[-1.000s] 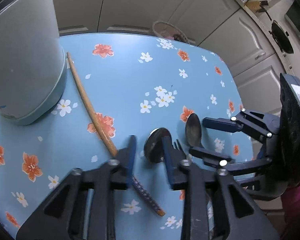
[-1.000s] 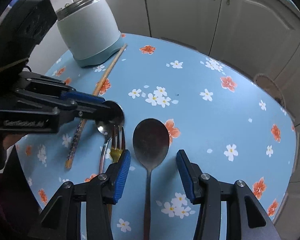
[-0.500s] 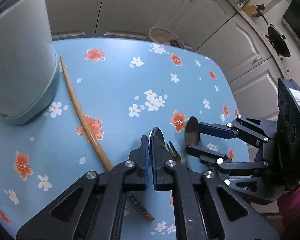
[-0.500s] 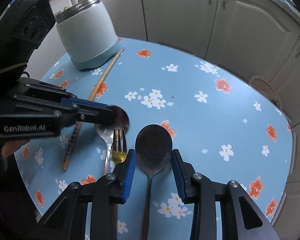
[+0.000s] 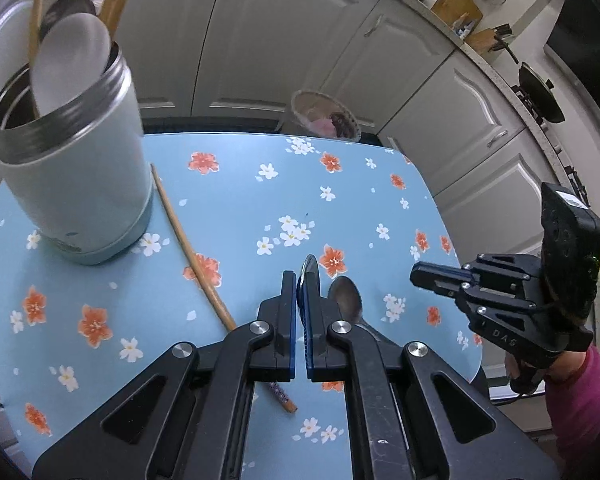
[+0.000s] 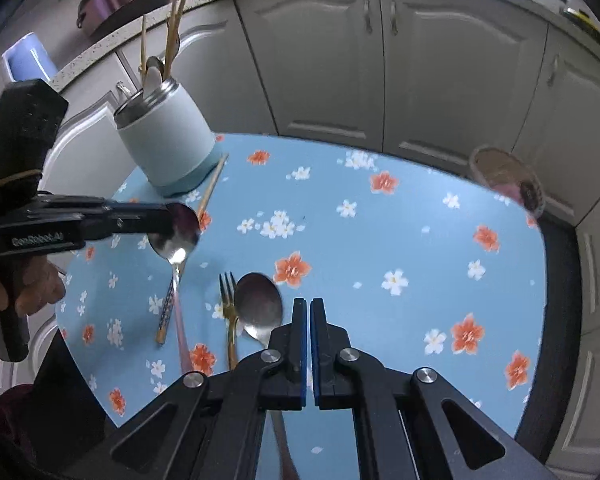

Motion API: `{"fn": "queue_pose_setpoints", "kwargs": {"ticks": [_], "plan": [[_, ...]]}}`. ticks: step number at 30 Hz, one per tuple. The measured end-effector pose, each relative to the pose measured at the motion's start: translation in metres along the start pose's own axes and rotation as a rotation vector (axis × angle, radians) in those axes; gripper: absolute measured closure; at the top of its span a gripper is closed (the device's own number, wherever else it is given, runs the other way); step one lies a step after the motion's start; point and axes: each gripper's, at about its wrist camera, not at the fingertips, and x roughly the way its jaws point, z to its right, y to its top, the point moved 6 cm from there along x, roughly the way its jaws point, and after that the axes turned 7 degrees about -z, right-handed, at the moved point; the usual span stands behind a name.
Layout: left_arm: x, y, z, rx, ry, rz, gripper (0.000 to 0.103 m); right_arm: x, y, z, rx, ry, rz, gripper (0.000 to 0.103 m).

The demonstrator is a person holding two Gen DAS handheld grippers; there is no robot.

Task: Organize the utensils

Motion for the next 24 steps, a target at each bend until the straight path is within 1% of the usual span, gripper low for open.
{"fn": "queue_pose_setpoints", "kwargs": {"ticks": [2, 3, 4, 6, 10, 13, 14, 15, 17, 20, 21, 22, 24], "plan": [[-0.001, -0.003, -0.002, -0.008, -0.002, -0.001, 0.102, 0.003, 0.000, -0.007, -0.006, 0.016, -0.002, 0.101], [-0.001, -0.006, -0.003, -0.010, -0.002, -0.003, 0.102, 0.006, 0.000, -0.011, -0.007, 0.017, -0.009, 0.096], [-0.002, -0.009, -0.003, -0.011, 0.000, -0.004, 0.102, 0.012, 0.000, -0.015, -0.014, 0.012, -0.019, 0.083], [-0.005, -0.014, -0.005, -0.010, 0.004, -0.006, 0.102, 0.021, -0.002, -0.025, -0.038, 0.015, -0.043, 0.064], [-0.010, -0.020, -0.009, -0.010, 0.002, -0.005, 0.102, 0.040, -0.004, -0.041, -0.092, -0.006, -0.084, 0.064], [-0.013, -0.023, -0.012, -0.016, -0.001, -0.004, 0.102, 0.054, -0.001, -0.044, -0.101, -0.041, -0.100, 0.064], [-0.013, -0.023, -0.012, -0.017, -0.001, -0.004, 0.102, 0.058, 0.002, -0.044, -0.093, -0.042, -0.104, 0.062], [-0.014, -0.023, -0.013, -0.018, -0.001, -0.003, 0.102, 0.062, 0.003, -0.043, -0.083, -0.039, -0.109, 0.057], [-0.015, -0.024, -0.016, -0.024, 0.000, -0.003, 0.102, 0.066, 0.006, -0.043, -0.077, -0.030, -0.113, 0.057], [-0.015, -0.025, -0.020, -0.036, -0.001, -0.003, 0.102, 0.068, 0.009, -0.045, -0.088, -0.048, -0.103, 0.057], [-0.015, -0.025, -0.022, -0.042, -0.001, -0.004, 0.102, 0.068, 0.009, -0.044, -0.088, -0.058, -0.097, 0.063], [-0.015, -0.025, -0.023, -0.048, -0.003, -0.003, 0.102, 0.068, 0.008, -0.044, -0.091, -0.066, -0.092, 0.066], [-0.015, -0.025, -0.023, -0.050, -0.006, -0.002, 0.102, 0.067, 0.007, -0.044, -0.097, -0.069, -0.087, 0.066]]}}
